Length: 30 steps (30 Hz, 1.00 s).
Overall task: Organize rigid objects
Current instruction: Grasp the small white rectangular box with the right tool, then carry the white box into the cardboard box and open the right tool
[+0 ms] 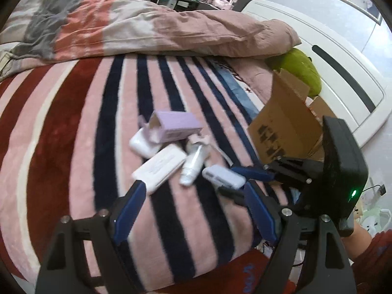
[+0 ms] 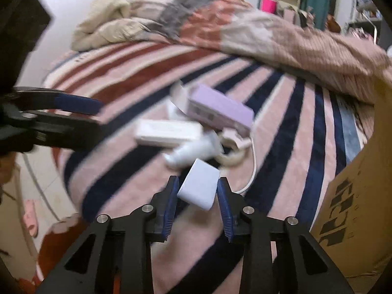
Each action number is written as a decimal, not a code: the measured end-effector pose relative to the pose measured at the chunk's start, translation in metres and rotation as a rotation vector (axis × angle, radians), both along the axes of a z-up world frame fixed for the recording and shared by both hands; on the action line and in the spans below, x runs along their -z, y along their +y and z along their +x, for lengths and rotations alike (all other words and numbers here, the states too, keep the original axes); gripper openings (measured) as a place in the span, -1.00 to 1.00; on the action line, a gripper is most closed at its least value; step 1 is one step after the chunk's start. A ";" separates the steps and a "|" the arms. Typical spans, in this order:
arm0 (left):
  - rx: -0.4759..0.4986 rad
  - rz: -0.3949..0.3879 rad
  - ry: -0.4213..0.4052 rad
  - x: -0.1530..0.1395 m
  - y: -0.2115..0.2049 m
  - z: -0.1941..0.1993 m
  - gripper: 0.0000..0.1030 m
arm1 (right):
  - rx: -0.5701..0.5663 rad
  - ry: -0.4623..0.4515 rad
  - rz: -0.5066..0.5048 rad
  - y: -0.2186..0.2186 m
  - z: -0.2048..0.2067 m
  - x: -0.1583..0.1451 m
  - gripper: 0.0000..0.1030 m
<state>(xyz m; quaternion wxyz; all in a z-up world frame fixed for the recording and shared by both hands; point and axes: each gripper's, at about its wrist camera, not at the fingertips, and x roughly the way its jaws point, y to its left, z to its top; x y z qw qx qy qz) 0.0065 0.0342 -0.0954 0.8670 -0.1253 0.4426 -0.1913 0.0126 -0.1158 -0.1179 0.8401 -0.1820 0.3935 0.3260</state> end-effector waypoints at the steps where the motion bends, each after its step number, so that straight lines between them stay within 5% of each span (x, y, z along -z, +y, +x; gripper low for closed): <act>1: -0.002 0.008 -0.003 -0.002 -0.003 0.000 0.55 | -0.003 0.017 -0.018 0.001 0.001 0.000 -0.46; 6: 0.003 0.014 0.005 -0.001 -0.006 -0.005 0.55 | 0.119 0.110 -0.008 -0.021 0.013 0.022 -0.39; 8: -0.007 0.030 0.020 0.003 -0.006 -0.005 0.55 | 0.159 0.142 0.047 -0.031 0.015 0.027 -0.06; 15: -0.010 0.021 0.030 0.006 -0.003 -0.002 0.55 | 0.171 0.174 0.121 -0.024 0.014 0.030 -0.05; 17: -0.012 0.023 0.031 0.006 -0.003 -0.002 0.55 | 0.224 0.131 0.072 -0.017 0.014 0.035 -0.10; 19: -0.014 0.024 0.033 0.007 0.000 -0.004 0.55 | 0.262 0.098 0.054 -0.016 0.015 0.037 -0.52; 30: 0.080 -0.078 -0.014 -0.017 -0.011 -0.004 0.55 | 0.123 -0.032 0.122 -0.019 -0.032 -0.019 -0.51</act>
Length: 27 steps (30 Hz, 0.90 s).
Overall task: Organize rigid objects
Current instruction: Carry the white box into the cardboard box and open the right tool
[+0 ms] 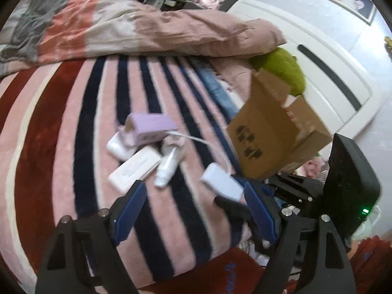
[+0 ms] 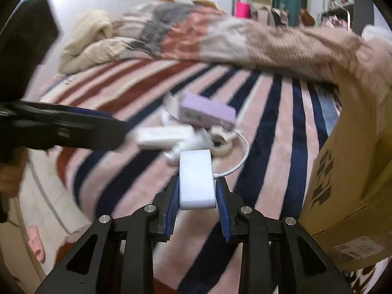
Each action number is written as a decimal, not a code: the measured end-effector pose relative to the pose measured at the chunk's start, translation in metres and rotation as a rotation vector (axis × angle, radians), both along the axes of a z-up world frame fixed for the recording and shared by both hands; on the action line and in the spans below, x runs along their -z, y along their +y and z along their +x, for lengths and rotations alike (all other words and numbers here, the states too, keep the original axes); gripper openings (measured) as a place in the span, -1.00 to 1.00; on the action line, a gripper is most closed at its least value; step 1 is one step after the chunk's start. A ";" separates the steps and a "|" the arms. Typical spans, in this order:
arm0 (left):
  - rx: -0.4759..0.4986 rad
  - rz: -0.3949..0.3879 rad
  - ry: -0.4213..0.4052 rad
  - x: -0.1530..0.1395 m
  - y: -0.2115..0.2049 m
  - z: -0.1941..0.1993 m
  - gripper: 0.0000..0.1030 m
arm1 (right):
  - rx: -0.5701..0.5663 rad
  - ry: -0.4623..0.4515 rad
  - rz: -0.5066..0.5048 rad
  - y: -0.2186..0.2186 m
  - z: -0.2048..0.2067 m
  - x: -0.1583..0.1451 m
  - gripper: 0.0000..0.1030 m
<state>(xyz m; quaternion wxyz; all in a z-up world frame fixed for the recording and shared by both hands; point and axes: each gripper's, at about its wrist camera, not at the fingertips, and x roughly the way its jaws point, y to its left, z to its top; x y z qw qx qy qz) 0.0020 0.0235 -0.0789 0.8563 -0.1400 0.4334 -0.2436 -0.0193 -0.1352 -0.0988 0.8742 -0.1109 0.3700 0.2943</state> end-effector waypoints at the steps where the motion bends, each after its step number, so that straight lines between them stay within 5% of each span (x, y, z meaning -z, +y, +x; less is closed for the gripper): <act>1: 0.004 -0.017 -0.009 -0.007 0.000 0.000 0.54 | -0.032 -0.006 0.026 0.002 -0.004 -0.010 -0.52; 3: 0.017 -0.041 -0.026 -0.019 0.002 0.000 0.46 | -0.076 -0.037 0.045 0.007 -0.010 -0.025 -0.52; 10: 0.080 -0.097 -0.105 -0.068 -0.005 0.009 -0.38 | -0.176 -0.156 0.119 0.010 -0.016 -0.079 -0.51; 20: 0.211 0.001 -0.155 -0.117 -0.111 0.060 -0.40 | -0.062 -0.239 0.146 -0.061 0.012 -0.120 -0.52; 27: 0.314 0.014 -0.025 -0.094 -0.196 0.104 -0.40 | 0.094 -0.090 0.085 -0.135 0.050 -0.115 -0.52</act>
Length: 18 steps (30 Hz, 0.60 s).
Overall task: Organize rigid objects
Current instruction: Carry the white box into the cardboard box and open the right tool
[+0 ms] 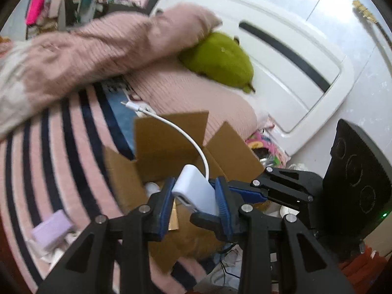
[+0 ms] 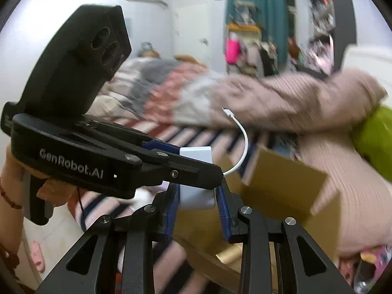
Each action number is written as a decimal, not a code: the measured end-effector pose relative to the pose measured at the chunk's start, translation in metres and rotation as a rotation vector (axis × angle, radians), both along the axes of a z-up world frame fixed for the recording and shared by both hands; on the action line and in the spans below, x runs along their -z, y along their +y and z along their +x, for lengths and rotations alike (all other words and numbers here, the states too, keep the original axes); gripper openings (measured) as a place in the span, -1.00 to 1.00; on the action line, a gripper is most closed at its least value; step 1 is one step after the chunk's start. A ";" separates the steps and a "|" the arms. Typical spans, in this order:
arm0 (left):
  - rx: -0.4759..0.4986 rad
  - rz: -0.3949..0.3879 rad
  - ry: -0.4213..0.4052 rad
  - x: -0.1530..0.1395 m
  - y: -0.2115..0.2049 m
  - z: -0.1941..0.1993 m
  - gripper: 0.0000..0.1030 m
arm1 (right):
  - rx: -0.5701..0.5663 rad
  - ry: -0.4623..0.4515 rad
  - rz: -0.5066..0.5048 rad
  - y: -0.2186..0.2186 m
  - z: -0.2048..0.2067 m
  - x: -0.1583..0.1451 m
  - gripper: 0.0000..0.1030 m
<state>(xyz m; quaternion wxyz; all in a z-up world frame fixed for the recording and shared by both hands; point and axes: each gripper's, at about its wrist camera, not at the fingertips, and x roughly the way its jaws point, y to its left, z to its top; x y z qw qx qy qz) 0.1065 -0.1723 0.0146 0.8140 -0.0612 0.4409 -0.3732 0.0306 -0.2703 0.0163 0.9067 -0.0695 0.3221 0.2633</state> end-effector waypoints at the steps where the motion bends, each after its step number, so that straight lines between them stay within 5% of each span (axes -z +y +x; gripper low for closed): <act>1: 0.009 0.008 0.019 0.005 -0.009 0.005 -0.41 | 0.012 0.034 -0.008 -0.007 0.006 0.004 -0.52; 6: 0.025 0.033 0.091 0.022 -0.029 0.016 -0.38 | 0.055 0.186 -0.006 -0.037 0.026 0.020 -0.51; 8: 0.007 0.068 0.086 0.023 -0.030 0.015 0.04 | 0.067 0.214 0.000 -0.043 0.028 0.022 -0.48; 13: -0.018 0.059 0.051 0.013 -0.018 0.006 0.27 | 0.049 0.218 -0.005 -0.041 0.018 0.020 0.02; 18: -0.083 0.054 -0.014 -0.007 0.018 -0.008 0.27 | 0.008 0.149 -0.028 -0.022 0.001 0.012 0.11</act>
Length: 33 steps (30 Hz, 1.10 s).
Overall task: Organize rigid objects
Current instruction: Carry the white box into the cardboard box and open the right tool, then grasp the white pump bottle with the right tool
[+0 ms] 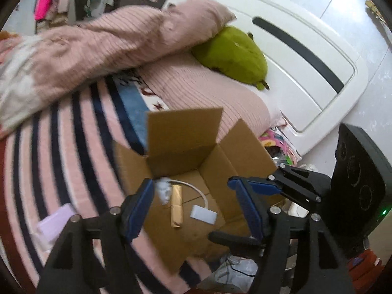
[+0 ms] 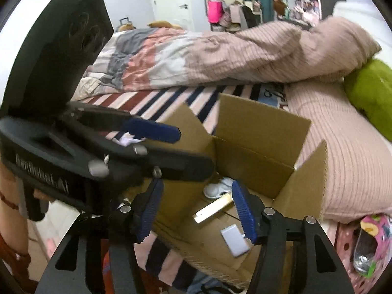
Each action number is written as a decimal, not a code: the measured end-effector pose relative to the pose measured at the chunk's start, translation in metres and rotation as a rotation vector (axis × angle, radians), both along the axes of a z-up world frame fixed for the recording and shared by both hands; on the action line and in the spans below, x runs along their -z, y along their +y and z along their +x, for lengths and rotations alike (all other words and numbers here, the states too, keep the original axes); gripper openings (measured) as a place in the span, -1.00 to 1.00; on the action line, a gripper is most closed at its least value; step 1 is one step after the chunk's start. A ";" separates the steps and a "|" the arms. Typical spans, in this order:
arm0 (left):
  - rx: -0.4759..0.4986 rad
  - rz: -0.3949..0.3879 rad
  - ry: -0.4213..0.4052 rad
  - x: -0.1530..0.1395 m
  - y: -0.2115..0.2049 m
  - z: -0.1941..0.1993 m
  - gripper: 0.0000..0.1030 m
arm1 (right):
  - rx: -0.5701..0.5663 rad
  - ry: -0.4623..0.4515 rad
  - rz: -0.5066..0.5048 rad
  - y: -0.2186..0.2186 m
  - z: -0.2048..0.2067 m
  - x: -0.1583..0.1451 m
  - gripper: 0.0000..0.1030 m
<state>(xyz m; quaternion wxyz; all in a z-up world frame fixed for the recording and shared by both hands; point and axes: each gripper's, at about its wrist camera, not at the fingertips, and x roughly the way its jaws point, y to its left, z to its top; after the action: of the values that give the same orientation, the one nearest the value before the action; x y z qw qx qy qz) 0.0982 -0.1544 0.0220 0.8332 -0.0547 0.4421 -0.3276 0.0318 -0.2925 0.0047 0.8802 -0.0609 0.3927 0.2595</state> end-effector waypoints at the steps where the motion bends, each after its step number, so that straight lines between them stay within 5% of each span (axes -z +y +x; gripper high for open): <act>1: -0.025 0.006 -0.026 -0.006 0.014 -0.006 0.28 | -0.018 -0.021 0.001 0.007 -0.006 -0.004 0.16; 5: -0.124 0.032 -0.098 -0.016 0.060 -0.024 0.51 | -0.103 -0.086 0.008 0.041 -0.020 -0.013 0.17; 9: -0.227 0.099 -0.151 -0.010 0.110 -0.043 0.53 | -0.237 -0.106 0.033 0.089 -0.032 -0.009 0.17; 17: -0.333 0.143 -0.106 0.047 0.187 -0.067 0.54 | -0.401 -0.011 0.024 0.167 -0.027 0.045 0.17; 24: -0.379 0.117 -0.014 0.097 0.227 -0.073 0.54 | -0.418 -0.097 -0.240 0.203 -0.012 0.117 0.24; 27: -0.385 0.097 0.015 0.110 0.235 -0.074 0.54 | -0.437 -0.156 -0.301 0.209 -0.007 0.132 0.60; 33: -0.390 0.096 0.054 0.130 0.238 -0.075 0.54 | -0.436 -0.174 -0.411 0.221 -0.001 0.154 0.60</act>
<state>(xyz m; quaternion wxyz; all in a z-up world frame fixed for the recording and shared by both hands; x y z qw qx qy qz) 0.0228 0.0835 -0.1079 0.8704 -0.1084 0.4603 -0.1372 0.0304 -0.0711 -0.1495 0.8033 -0.3422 0.3379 0.3513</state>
